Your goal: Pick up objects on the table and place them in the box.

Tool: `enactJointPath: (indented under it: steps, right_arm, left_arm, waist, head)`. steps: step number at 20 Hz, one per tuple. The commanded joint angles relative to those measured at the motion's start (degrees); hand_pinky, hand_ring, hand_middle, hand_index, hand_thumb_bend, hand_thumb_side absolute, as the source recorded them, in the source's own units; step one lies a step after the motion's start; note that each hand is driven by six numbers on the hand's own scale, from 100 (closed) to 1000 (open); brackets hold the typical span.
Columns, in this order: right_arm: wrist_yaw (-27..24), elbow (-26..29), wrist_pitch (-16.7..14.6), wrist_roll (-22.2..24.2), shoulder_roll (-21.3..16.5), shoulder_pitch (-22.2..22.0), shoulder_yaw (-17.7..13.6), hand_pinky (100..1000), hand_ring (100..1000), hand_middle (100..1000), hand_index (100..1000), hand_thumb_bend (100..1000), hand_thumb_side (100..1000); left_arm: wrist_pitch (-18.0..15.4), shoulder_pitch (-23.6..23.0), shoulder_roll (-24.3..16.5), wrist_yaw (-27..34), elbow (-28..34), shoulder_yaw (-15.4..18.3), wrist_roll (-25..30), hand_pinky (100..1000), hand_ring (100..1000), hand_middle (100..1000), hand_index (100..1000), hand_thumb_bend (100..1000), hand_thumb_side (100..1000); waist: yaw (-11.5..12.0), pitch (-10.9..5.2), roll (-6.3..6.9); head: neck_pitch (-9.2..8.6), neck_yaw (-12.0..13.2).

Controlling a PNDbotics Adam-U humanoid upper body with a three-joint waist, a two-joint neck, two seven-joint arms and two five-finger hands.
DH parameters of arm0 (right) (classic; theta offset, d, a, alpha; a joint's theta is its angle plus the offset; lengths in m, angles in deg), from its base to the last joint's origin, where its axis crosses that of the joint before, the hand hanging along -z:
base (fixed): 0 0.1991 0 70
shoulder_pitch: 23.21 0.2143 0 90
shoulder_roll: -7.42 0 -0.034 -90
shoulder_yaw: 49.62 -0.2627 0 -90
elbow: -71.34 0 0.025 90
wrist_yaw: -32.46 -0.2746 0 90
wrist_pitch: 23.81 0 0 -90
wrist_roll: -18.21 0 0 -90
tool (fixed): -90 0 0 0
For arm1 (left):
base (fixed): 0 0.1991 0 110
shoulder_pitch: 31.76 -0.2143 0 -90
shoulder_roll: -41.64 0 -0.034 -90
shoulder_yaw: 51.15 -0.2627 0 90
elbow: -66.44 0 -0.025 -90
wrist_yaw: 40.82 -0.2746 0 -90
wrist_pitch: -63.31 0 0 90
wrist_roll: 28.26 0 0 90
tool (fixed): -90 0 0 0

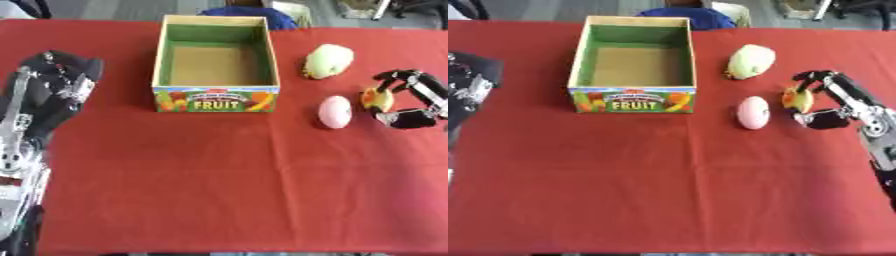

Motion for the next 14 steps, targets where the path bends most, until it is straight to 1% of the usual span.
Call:
enactJointPath:
  steps: [1, 4, 9, 14]
  right_arm:
    - [3.08, -0.3, 1.02, -1.98, -1.5, 1.08, -0.89, 752, 919, 624, 856, 334, 100]
    - [5.0, -0.21, 1.72, -4.06, -1.58, 0.96, -1.15, 751, 917, 624, 854, 337, 100]
    - [6.19, 0.31, 1.91, -6.21, -1.82, 0.96, -1.24, 749, 912, 628, 855, 351, 100]
    - [10.65, 0.41, 2.93, -8.77, -1.8, 1.24, -1.13, 742, 893, 636, 854, 381, 100]
  left_arm:
    - [-0.05, 0.43, -0.47, 0.33, 0.85, -0.03, 0.09, 593, 519, 514, 560, 506, 358]
    - [-0.05, 0.42, -0.47, 0.32, 0.85, 0.0, 0.06, 593, 519, 514, 560, 506, 357]
    - [-0.06, 0.42, -0.47, 0.33, 0.86, 0.01, 0.05, 593, 519, 514, 560, 506, 357]
    - [-0.06, 0.39, -0.47, 0.34, 0.87, 0.0, 0.06, 593, 519, 514, 560, 505, 358]
  waist:
    - [-0.03, -1.05, 0.0]
    - [-0.07, -1.07, 0.0]
    - [-0.17, -1.1, 0.04]
    - [-0.2, -1.08, 0.14]
  head:
    - [0.3, 0.02]
    - [0.3, 0.09]
    - [0.26, 0.11]
    - [0.29, 0.09]
